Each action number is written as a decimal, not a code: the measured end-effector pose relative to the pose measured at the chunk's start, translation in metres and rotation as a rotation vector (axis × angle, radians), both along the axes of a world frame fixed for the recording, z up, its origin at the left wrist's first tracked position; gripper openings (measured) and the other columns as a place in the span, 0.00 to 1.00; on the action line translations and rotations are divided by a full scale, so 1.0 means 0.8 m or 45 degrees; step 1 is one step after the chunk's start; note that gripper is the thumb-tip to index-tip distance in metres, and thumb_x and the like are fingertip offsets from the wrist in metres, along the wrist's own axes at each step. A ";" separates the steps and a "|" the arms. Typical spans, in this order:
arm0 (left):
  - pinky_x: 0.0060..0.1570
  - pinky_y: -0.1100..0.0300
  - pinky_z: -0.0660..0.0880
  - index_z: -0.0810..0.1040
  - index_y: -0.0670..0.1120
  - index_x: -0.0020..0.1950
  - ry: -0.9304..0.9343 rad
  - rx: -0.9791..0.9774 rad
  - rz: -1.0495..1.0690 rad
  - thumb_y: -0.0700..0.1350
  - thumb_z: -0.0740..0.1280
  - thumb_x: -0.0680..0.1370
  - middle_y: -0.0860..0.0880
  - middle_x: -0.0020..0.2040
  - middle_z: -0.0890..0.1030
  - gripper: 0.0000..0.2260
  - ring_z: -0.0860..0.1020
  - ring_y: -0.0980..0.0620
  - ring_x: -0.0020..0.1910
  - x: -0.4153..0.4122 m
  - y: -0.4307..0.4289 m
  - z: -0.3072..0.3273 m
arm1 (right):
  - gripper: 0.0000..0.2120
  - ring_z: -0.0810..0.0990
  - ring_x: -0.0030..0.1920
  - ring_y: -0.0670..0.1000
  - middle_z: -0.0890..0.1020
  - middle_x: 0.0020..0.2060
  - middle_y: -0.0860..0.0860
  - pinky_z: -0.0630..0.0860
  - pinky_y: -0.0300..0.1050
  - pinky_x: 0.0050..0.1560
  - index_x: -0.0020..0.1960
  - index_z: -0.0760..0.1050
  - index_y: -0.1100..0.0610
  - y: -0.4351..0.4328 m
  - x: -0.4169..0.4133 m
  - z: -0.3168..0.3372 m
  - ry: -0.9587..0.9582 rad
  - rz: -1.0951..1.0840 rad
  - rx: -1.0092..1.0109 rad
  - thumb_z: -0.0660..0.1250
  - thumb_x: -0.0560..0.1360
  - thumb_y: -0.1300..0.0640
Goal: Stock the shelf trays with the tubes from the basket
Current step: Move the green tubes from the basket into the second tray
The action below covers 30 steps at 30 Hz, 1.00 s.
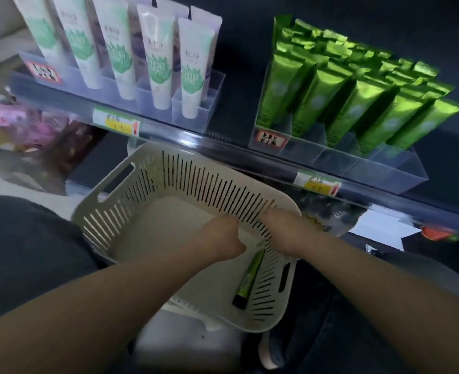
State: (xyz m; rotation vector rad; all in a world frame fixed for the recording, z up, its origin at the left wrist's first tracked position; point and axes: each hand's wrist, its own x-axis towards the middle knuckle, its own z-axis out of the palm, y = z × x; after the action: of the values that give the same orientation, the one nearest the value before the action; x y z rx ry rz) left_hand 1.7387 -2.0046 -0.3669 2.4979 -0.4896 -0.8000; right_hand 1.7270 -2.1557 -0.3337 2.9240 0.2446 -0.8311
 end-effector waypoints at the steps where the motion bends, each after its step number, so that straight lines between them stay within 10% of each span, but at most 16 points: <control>1: 0.59 0.58 0.70 0.67 0.43 0.68 0.084 -0.001 0.017 0.49 0.68 0.75 0.45 0.66 0.72 0.24 0.71 0.47 0.64 0.003 -0.003 -0.010 | 0.20 0.73 0.61 0.55 0.74 0.63 0.55 0.73 0.50 0.62 0.66 0.70 0.58 0.000 0.004 -0.007 0.052 -0.010 -0.014 0.61 0.74 0.65; 12: 0.54 0.54 0.75 0.71 0.35 0.64 0.631 0.073 -0.009 0.50 0.69 0.75 0.38 0.62 0.75 0.24 0.76 0.43 0.60 0.024 -0.048 -0.099 | 0.21 0.75 0.59 0.55 0.74 0.62 0.56 0.74 0.44 0.53 0.68 0.69 0.59 -0.003 0.041 -0.095 0.572 0.086 -0.236 0.61 0.75 0.67; 20: 0.56 0.55 0.74 0.70 0.37 0.66 0.609 0.190 -0.170 0.51 0.65 0.78 0.40 0.63 0.75 0.22 0.76 0.44 0.61 0.027 -0.059 -0.119 | 0.18 0.77 0.50 0.52 0.76 0.56 0.54 0.68 0.38 0.34 0.65 0.72 0.60 -0.006 0.064 -0.156 0.774 0.114 -0.369 0.64 0.75 0.63; 24: 0.51 0.56 0.75 0.73 0.38 0.63 0.621 0.103 -0.150 0.49 0.66 0.77 0.40 0.60 0.77 0.19 0.78 0.43 0.57 0.021 -0.063 -0.136 | 0.02 0.69 0.36 0.47 0.72 0.42 0.53 0.68 0.40 0.37 0.48 0.73 0.58 0.003 0.069 -0.171 0.887 0.175 -0.461 0.64 0.76 0.63; 30: 0.46 0.58 0.75 0.74 0.40 0.61 0.648 0.056 -0.127 0.48 0.68 0.76 0.41 0.57 0.79 0.18 0.79 0.44 0.54 0.009 -0.071 -0.155 | 0.11 0.64 0.31 0.47 0.67 0.32 0.51 0.68 0.42 0.42 0.35 0.69 0.58 -0.001 0.072 -0.190 0.883 0.160 -0.502 0.65 0.76 0.61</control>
State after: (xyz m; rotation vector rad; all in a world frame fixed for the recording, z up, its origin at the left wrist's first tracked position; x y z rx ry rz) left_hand 1.7462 -2.0612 -0.4912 2.1990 -0.4162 -1.4421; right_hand 1.7844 -2.1569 -0.4856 2.1488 0.2653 -1.6250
